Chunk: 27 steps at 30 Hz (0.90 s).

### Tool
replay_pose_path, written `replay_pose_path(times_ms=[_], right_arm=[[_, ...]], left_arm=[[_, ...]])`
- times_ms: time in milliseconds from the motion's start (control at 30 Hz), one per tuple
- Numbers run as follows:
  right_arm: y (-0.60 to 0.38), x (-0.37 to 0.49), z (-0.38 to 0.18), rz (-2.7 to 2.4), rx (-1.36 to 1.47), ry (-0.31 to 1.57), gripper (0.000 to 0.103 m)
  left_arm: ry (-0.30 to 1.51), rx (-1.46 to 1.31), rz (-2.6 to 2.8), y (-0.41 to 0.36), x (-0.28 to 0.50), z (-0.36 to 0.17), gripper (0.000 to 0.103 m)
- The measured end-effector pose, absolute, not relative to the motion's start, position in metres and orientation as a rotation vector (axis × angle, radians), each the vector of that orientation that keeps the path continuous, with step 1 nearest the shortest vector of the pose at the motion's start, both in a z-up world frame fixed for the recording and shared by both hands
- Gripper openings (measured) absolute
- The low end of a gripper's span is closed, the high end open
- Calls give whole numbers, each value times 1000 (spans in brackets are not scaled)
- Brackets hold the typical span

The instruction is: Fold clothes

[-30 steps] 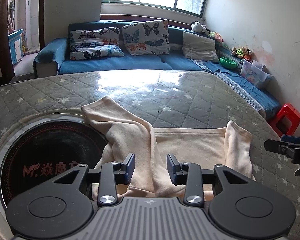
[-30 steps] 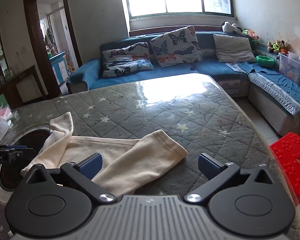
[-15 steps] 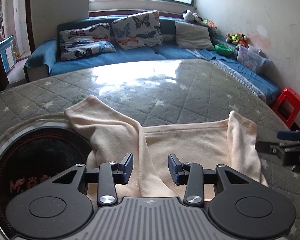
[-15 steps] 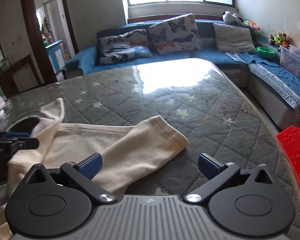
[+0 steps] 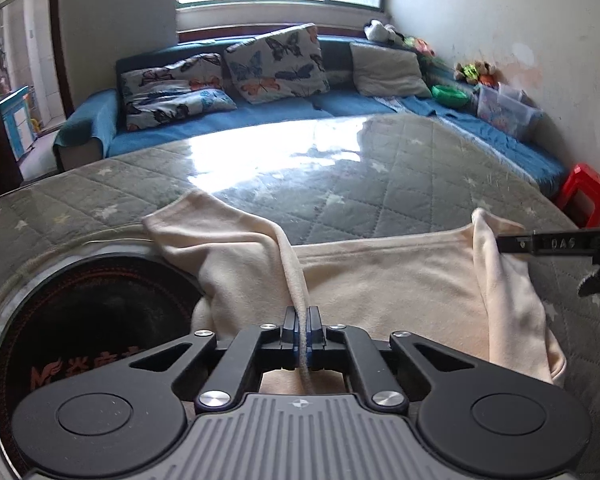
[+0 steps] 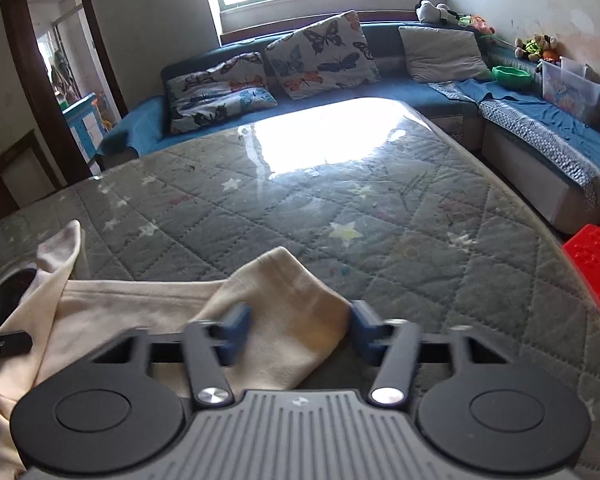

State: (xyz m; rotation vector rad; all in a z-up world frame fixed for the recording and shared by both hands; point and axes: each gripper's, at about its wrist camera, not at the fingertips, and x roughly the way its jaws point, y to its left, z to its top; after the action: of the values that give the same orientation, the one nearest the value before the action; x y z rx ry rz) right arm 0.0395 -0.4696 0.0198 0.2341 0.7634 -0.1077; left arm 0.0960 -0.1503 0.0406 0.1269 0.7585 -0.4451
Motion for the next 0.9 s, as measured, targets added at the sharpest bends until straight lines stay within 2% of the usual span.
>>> replay_pose_path(times_ms=[33,100,533,900], right_arm=[[-469,39,20,-116,229,766,28],[-470,37,20,-117,232,762,11],[-479,-17,64,-121,125,635,8],[-496,-89,92,-203,24,566,8]], left_arm=[[753,117,-440,-147,94,43,3],[737,98,-430,-138,90,48,3],[639,-88,-328,-54,32,79,3],[677,-198,-262,12,-31,74,3]])
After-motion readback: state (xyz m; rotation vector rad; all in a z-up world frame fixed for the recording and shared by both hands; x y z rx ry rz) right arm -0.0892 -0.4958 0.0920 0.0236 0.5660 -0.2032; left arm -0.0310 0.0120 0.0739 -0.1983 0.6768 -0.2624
